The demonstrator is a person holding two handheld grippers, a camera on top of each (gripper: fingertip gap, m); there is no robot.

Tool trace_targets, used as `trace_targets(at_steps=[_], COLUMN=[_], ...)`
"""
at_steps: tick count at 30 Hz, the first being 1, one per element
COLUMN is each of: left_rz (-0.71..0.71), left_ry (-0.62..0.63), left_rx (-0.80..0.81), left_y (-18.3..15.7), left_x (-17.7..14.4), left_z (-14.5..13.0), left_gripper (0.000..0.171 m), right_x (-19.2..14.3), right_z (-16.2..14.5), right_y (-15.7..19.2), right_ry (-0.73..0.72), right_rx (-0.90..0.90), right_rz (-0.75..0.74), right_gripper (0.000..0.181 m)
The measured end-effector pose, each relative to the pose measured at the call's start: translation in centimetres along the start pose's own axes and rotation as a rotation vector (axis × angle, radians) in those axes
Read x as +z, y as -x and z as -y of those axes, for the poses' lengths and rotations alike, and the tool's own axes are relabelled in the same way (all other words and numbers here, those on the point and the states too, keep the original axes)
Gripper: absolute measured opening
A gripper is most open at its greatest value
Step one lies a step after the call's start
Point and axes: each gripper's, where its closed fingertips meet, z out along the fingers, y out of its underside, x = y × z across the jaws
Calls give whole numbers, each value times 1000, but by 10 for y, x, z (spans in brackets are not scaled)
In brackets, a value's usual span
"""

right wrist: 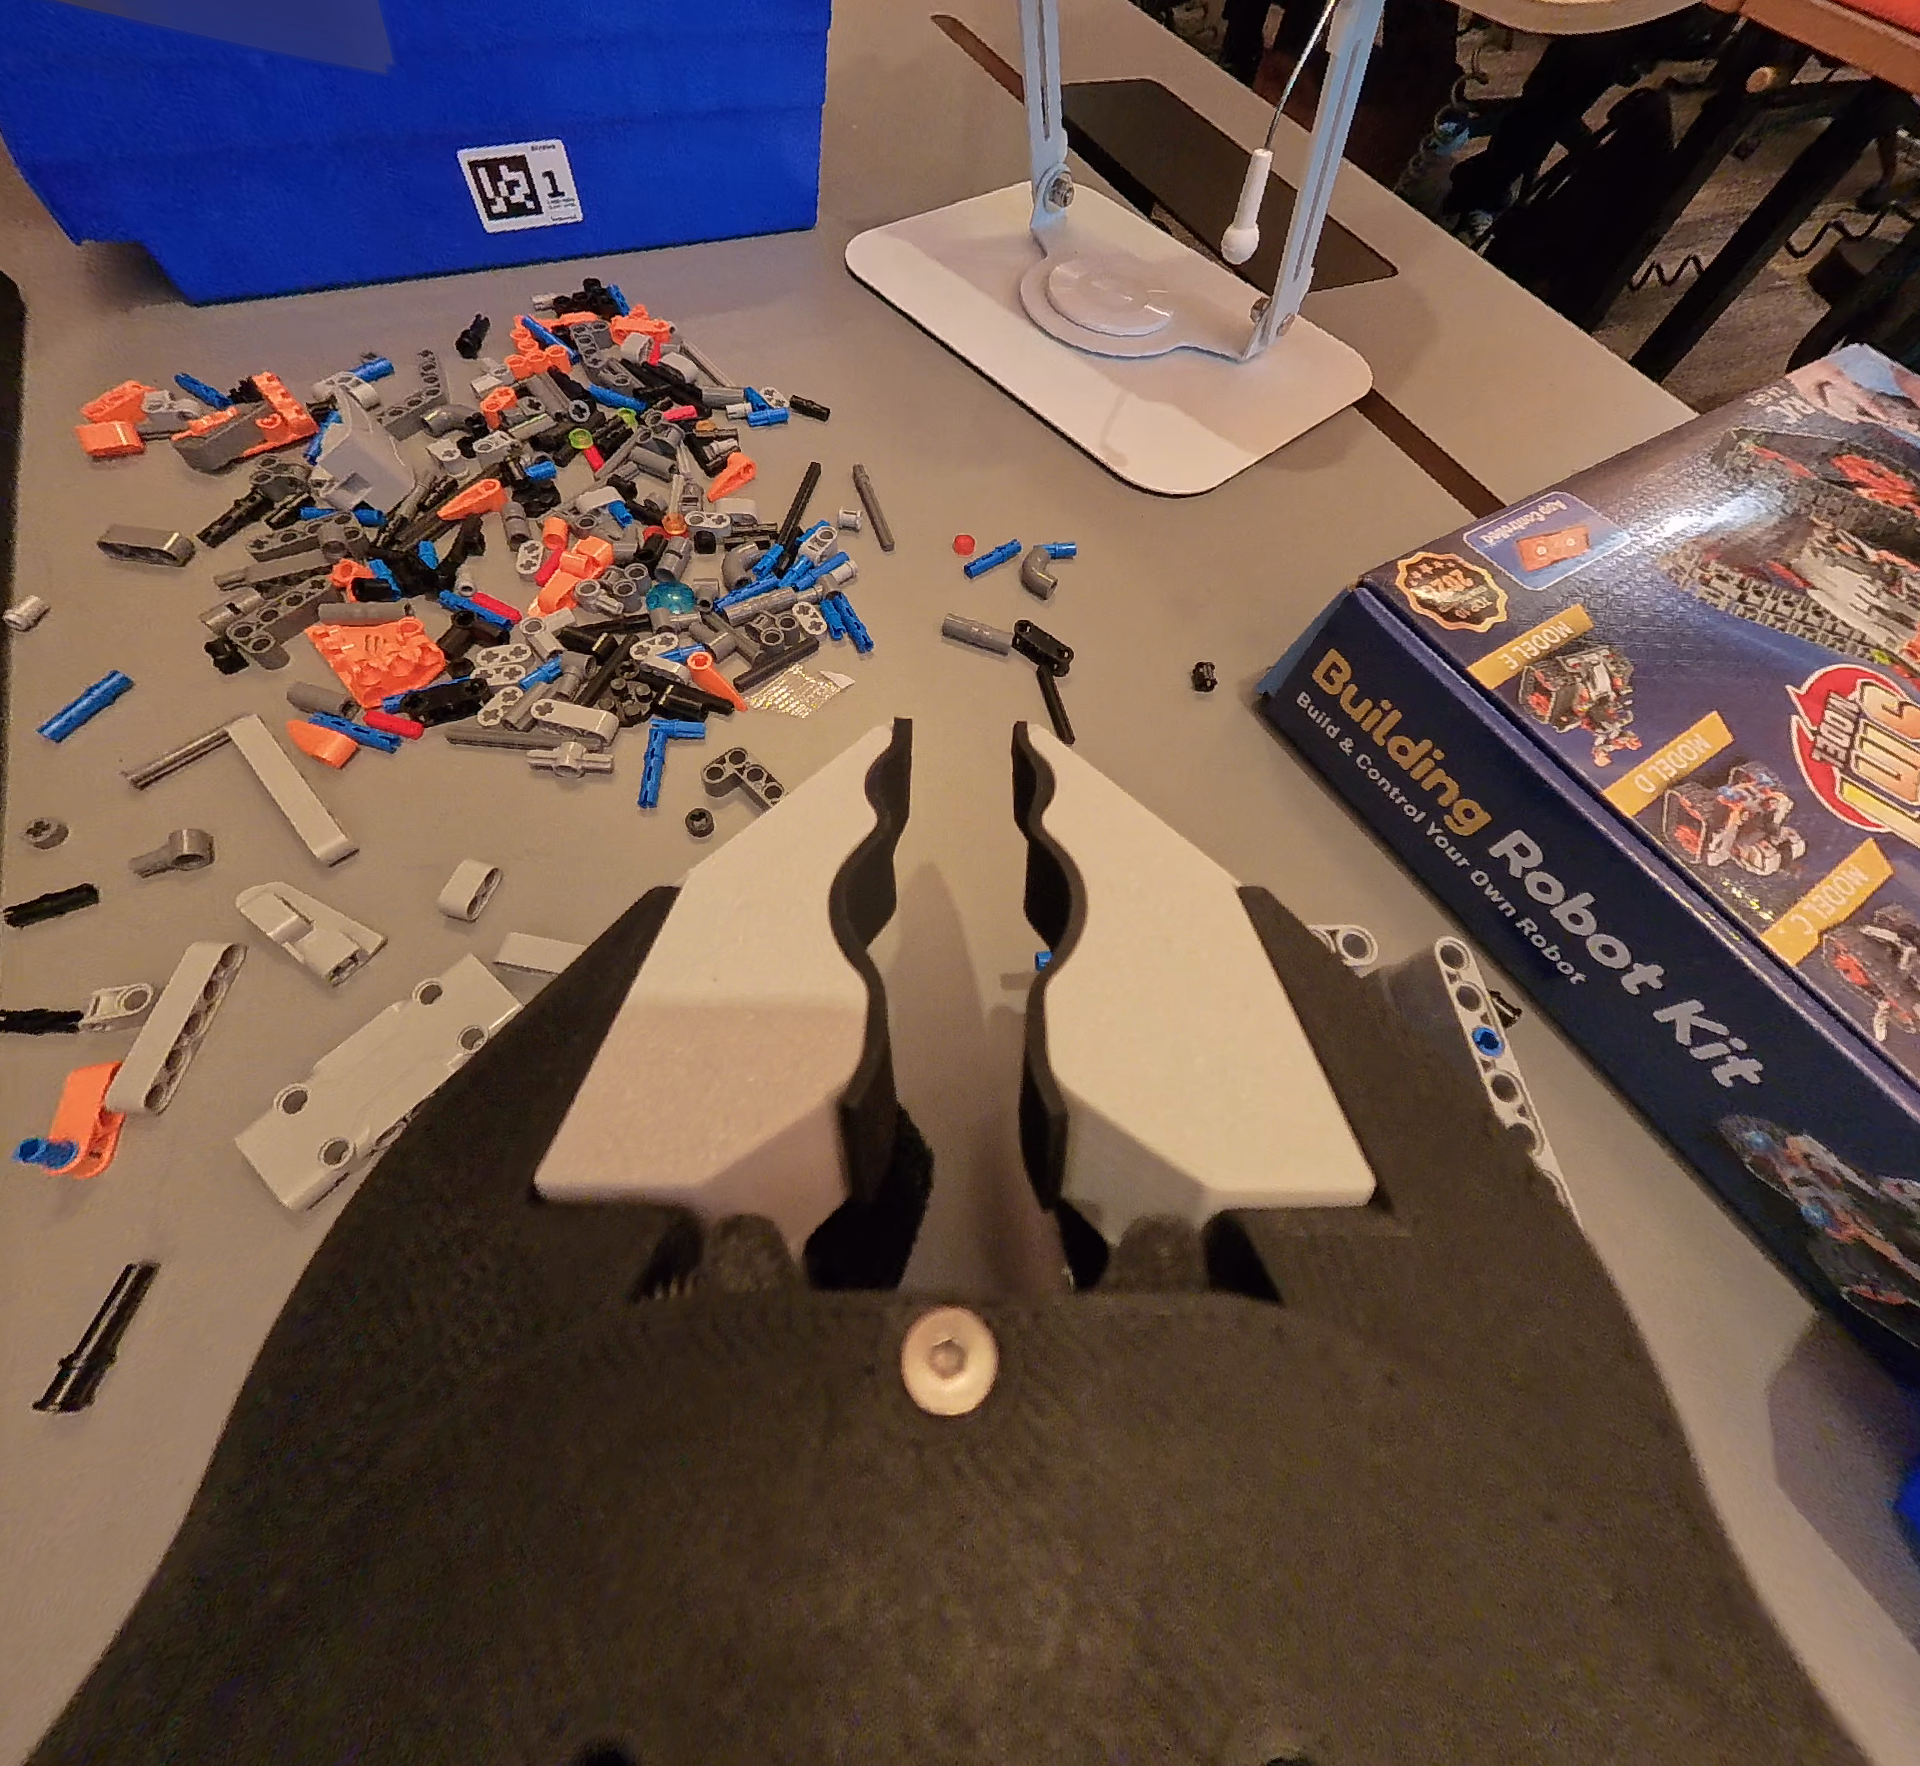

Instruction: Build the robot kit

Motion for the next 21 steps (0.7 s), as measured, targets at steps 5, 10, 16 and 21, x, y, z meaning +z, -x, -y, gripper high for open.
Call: trace_targets(at_steps=[5, 10, 16, 21], left_rz=[11, 10, 12, 66], left_ry=[131, 197, 145, -30], left_rx=[64, 75, 98, 88], left_y=[-12, -15, -15, 4], left_x=[18, 34, 33, 12], left_z=[-14, -18, -4, 26], left_gripper=[47, 36, 28, 27], right_x=[-1, -2, -3, -2], right_z=[1, 3, 3, 3], right_y=[0, 1, 1, 1], right_ry=[-4, -9, -12, -9], right_rx=[-3, -5, -7, -6], right_rz=[-1, 1, 1, 3], right_gripper=[17, 17, 17, 17])
